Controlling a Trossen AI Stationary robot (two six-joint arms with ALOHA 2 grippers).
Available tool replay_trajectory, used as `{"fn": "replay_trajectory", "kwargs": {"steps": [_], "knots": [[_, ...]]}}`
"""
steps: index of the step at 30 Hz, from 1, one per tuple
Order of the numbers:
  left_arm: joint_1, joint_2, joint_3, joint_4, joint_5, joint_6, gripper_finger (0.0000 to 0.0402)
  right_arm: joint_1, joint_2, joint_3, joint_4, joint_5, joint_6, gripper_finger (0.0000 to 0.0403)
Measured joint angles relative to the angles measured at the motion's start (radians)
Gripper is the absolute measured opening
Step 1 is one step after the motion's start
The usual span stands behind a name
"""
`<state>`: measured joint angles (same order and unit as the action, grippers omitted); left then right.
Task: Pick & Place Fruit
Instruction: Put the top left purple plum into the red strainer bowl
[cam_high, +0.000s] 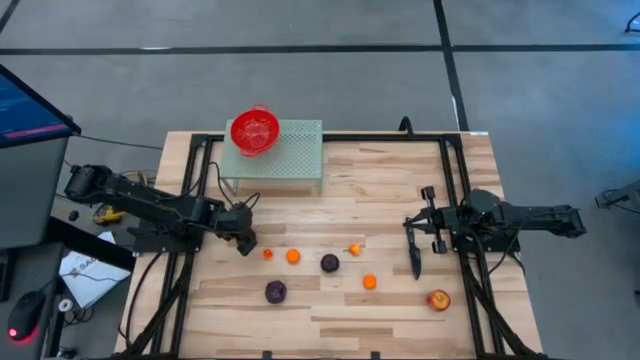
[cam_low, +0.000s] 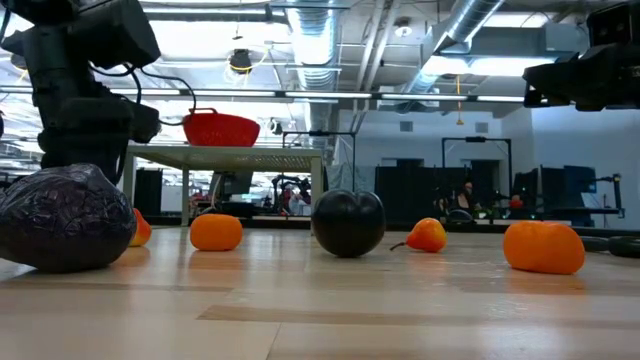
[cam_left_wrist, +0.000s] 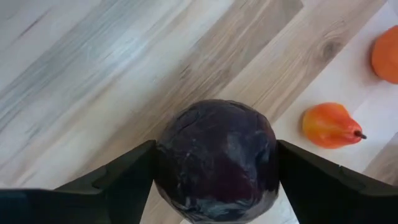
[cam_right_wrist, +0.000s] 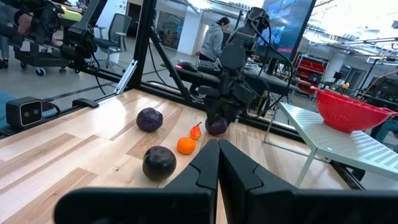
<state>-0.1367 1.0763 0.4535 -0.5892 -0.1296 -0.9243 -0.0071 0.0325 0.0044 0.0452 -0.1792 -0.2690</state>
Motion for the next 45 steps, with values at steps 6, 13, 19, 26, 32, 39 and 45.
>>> {"fn": "replay_trajectory", "kwargs": {"steps": [6, 13, 19, 26, 32, 39, 45], "knots": [[-0.008, -0.001, -0.001, 0.006, 0.009, 0.008, 0.0298, 0.0, 0.0, 0.0, 0.0, 0.0, 0.0, 0.0001], [-0.008, -0.038, -0.001, 0.108, 0.118, 0.043, 0.0298, 0.0, 0.0, 0.0, 0.014, -0.004, 0.117, 0.0001], [0.004, -0.109, -0.001, 0.438, 0.137, 0.127, 0.0297, 0.004, 0.0, 0.0, 0.203, -0.004, 0.343, 0.0001], [0.058, -0.091, -0.002, 0.917, 0.169, 0.326, 0.0297, 0.085, 0.082, -0.001, 0.564, -0.003, 0.34, 0.0001], [0.112, 0.063, -0.066, 1.453, 0.34, 0.423, 0.0297, 0.172, 0.381, 0.0, 0.826, 0.12, 0.252, 0.0001], [0.171, 0.258, -0.081, 1.88, 0.526, 0.41, 0.0297, 0.166, 0.911, 0.162, 0.989, 0.301, 0.241, 0.0008], [0.183, 0.332, -0.081, 1.943, 0.541, 0.389, 0.0297, 0.133, 1.322, 0.439, 0.982, 0.231, 0.031, 0.0087]]}}
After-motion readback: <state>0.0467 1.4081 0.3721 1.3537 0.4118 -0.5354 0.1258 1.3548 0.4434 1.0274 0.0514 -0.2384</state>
